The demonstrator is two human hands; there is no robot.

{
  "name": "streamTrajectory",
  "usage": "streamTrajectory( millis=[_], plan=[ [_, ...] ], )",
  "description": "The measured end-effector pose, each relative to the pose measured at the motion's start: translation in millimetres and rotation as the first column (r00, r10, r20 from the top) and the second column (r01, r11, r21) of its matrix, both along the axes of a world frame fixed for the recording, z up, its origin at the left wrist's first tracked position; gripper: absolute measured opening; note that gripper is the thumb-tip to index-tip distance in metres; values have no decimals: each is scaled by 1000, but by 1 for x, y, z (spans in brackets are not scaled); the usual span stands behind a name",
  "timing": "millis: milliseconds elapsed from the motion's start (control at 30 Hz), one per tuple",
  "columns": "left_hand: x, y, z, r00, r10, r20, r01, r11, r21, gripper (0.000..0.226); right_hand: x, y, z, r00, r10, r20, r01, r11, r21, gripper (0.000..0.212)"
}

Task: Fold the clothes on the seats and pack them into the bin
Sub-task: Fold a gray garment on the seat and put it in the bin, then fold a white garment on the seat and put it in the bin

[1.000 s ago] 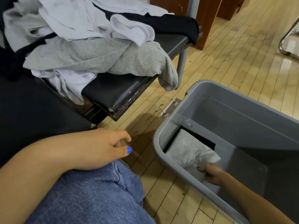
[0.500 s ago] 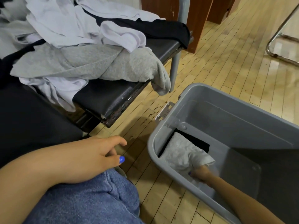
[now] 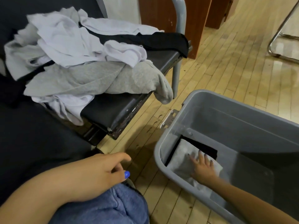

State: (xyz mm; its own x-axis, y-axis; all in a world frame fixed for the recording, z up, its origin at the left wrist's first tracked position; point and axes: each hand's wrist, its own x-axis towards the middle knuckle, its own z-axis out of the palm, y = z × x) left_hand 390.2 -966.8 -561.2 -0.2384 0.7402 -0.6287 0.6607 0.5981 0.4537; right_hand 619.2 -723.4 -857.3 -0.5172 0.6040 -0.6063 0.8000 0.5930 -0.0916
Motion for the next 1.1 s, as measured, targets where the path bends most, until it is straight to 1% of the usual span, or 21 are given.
streamTrajectory(
  millis=[67,100,133,200,300,400,467,533,600,667,700,733,767,800,833,867,900,933,1000,1033,1100],
  plan=[
    [0,2,-1,1000,0,2,0,1000,-3,27,-11,-6,-13,997,5,83,6,992,-125,86],
    [1,4,-1,1000,-4,2,4,1000,-9,29,-15,-5,-12,996,5,93,8,991,-136,88],
    [2,6,-1,1000,-5,5,5,1000,-16,32,-18,0,-14,996,13,85,-2,992,-125,87],
    [2,8,0,1000,-6,9,7,999,-40,35,-24,12,-9,990,103,92,-93,991,-100,80],
    [3,13,3,1000,-28,15,29,997,-70,42,-33,8,5,966,205,159,-190,976,-101,76],
    [7,20,7,1000,-23,-2,23,1000,-21,41,-47,-1,24,938,255,237,-228,964,-133,74],
    [9,22,9,999,44,-12,-43,996,84,31,-65,-5,52,929,301,214,-255,942,-220,68],
    [7,21,13,988,145,-50,-125,952,280,16,-90,-11,94,925,351,144,-301,910,-286,56],
    [2,15,22,960,272,-64,-214,865,453,16,-115,-15,144,931,354,90,-323,914,-246,44],
    [-7,-1,32,921,386,-58,-299,793,531,21,-130,-19,205,929,365,54,-348,915,-203,37],
    [-13,-14,38,900,431,-57,-329,761,558,23,-134,-22,239,927,373,46,-354,906,-234,33],
    [-20,-28,43,880,472,-53,-356,730,583,24,-137,-26,271,932,361,10,-340,885,-319,28],
    [-26,-44,47,862,505,-48,-379,705,599,24,-139,-33,305,946,317,-74,-318,850,-419,24],
    [-32,-60,52,845,532,-52,-397,690,606,24,-142,-42,333,946,255,-202,-322,825,-465,23],
    [-37,-77,55,826,560,-63,-410,674,614,25,-147,-53,358,912,214,-350,-362,821,-442,21],
    [-42,-94,57,802,593,-72,-425,651,628,25,-157,-64,379,852,204,-482,-403,843,-355,22],
    [-45,-111,59,772,632,-66,-447,614,650,25,-171,-78,393,790,231,-569,-429,870,-242,25],
    [-46,-128,59,740,671,-43,-477,569,670,25,-188,-94,406,736,295,-610,-454,882,-122,31],
    [-49,-163,56,672,740,22,-547,477,688,26,-228,-130,420,677,469,-567,-518,851,85,42],
    [-49,-179,53,636,770,53,-583,434,687,26,-252,-147,422,662,538,-522,-561,817,131,46],
    [-50,-210,43,568,819,81,-641,378,668,26,-300,-175,416,661,609,-439,-612,776,155,57]
  ],
)
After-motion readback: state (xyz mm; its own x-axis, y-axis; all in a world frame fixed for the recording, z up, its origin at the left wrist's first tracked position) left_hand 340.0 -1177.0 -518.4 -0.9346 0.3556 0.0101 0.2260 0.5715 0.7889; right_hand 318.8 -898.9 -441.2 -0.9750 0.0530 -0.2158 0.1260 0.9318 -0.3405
